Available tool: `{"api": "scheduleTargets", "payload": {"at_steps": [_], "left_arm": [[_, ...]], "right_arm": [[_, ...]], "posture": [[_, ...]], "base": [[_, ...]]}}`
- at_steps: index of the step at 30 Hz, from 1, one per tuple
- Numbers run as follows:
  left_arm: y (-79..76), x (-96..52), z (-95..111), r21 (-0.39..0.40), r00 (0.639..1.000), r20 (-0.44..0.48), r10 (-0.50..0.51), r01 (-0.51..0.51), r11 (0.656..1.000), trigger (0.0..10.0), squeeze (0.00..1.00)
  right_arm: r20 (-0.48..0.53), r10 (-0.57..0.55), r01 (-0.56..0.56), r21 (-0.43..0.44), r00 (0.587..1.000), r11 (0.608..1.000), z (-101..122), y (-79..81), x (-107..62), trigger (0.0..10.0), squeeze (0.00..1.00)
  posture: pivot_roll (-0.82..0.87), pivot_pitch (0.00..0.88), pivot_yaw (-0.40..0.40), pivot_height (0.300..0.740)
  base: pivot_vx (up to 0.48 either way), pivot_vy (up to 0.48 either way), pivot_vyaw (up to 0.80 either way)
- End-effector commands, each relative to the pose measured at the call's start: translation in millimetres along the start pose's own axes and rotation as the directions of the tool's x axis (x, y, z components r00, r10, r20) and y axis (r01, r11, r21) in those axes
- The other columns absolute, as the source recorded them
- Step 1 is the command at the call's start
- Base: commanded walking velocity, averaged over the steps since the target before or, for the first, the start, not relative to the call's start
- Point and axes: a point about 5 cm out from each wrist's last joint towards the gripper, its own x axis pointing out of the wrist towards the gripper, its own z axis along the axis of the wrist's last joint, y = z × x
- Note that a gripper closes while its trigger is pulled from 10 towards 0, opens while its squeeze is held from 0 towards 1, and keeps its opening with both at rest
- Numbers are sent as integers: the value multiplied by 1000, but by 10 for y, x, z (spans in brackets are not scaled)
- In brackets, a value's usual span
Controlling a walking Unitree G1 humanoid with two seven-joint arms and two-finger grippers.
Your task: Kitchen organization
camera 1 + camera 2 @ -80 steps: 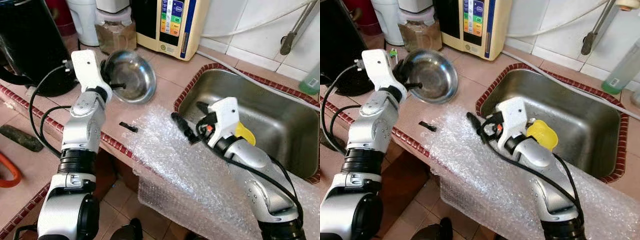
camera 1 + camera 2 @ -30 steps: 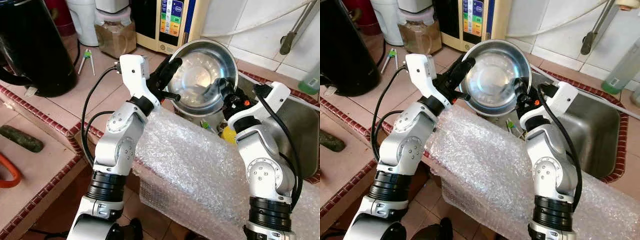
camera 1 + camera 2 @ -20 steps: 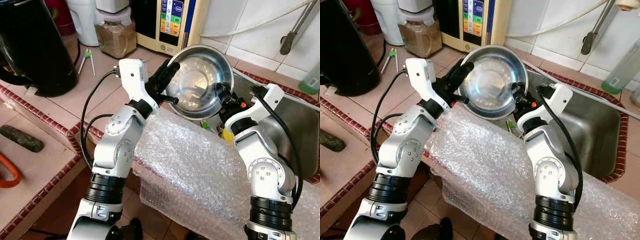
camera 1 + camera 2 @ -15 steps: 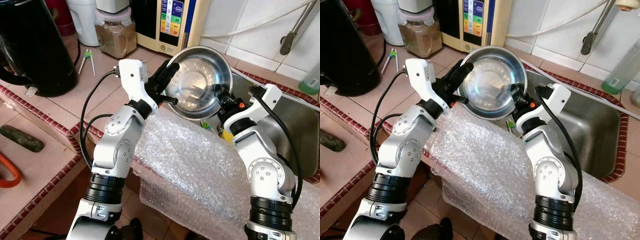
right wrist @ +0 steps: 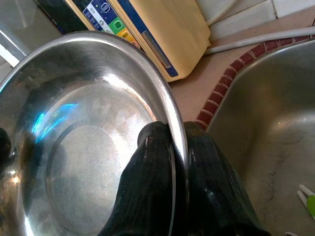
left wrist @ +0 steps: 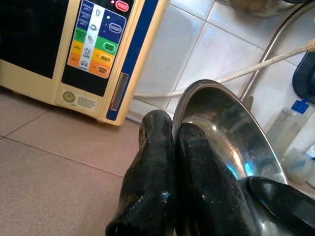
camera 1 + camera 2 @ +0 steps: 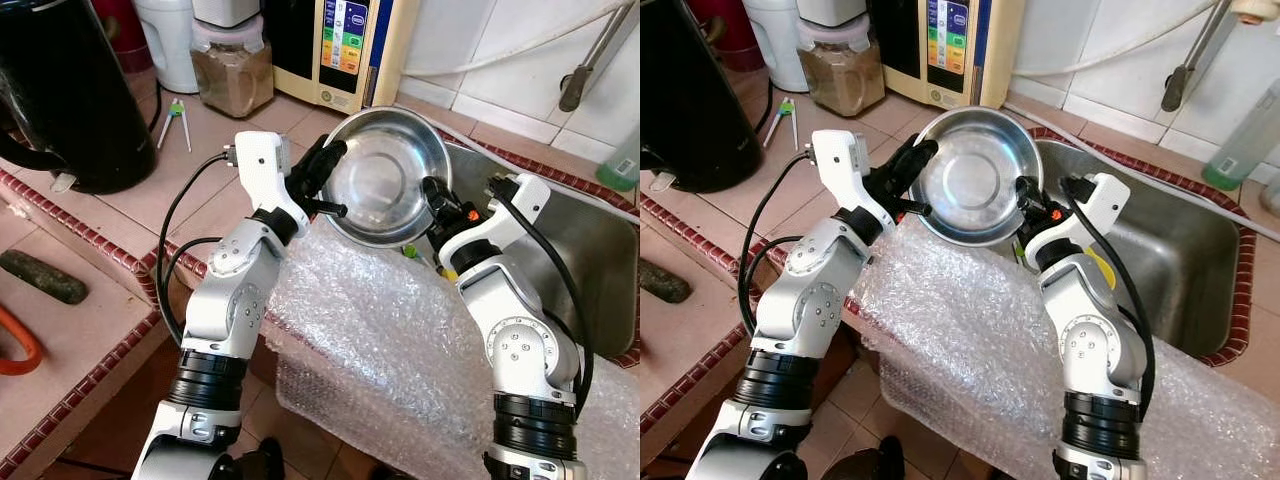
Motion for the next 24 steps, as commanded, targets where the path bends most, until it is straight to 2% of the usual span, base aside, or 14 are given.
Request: {"api": "scheduleTargets", "payload": {"at_steps": [1, 2, 3, 4, 9, 15, 18, 20, 23, 24], "left_arm": [[-156, 10, 3, 19, 996, 6, -93, 93, 995, 9020, 0], [-156, 10, 3, 19, 996, 6, -93, 93, 995, 9020, 0], [-156, 10, -12, 19, 996, -3, -94, 94, 995, 10000, 224], [-147, 2, -81, 24, 994, -41, -102, 103, 994, 10000, 1000], [-147, -21, -147, 58, 988, -89, -123, 128, 990, 10000, 1000], [-145, -45, -170, 56, 982, -129, -136, 145, 988, 10000, 1000], [-144, -85, -205, 70, 972, -171, -163, 177, 982, 10000, 1000], [-133, -133, -267, 92, 954, -234, -186, 213, 973, 10000, 1000], [-141, -183, -342, 107, 929, -298, -221, 263, 959, 10000, 1000], [-141, -183, -342, 107, 929, -298, -221, 263, 959, 10000, 1000]], "right_arm": [[39, -210, 211, -34, 977, 977, 51, -294, -35, 0, 0], [39, -210, 211, -34, 977, 977, 51, -294, -35, 0, 0], [45, -219, 221, -32, 975, 975, 53, -304, -29, 0, 0], [72, -259, 261, -30, 963, 965, 68, -347, -7, 0, 0], [112, -316, 321, -26, 942, 947, 119, -420, 19, 0, 0], [153, -373, 384, -51, 915, 922, 192, -505, 45, 0, 0], [198, -465, 490, -106, 863, 865, 246, -617, 54, 0, 0], [220, -574, 609, -149, 789, 779, 262, -785, 22, 0, 0], [211, -635, 665, -138, 743, 734, 250, -911, -21, 0, 0], [211, -635, 665, -138, 743, 734, 250, -911, -21, 0, 0]], "posture": [[29, 114, -45, 740], [29, 114, -45, 740], [29, 113, -42, 740], [33, 110, -36, 740], [41, 109, -33, 740], [48, 106, -29, 740], [53, 103, -24, 740], [59, 102, -21, 740], [59, 102, -21, 740], [59, 102, -21, 740]], "base": [[0, 0, 0], [0, 0, 0], [0, 0, 0], [0, 0, 0], [0, 0, 0], [0, 0, 0], [0, 0, 0], [0, 0, 0], [0, 0, 0], [0, 0, 0]]}}
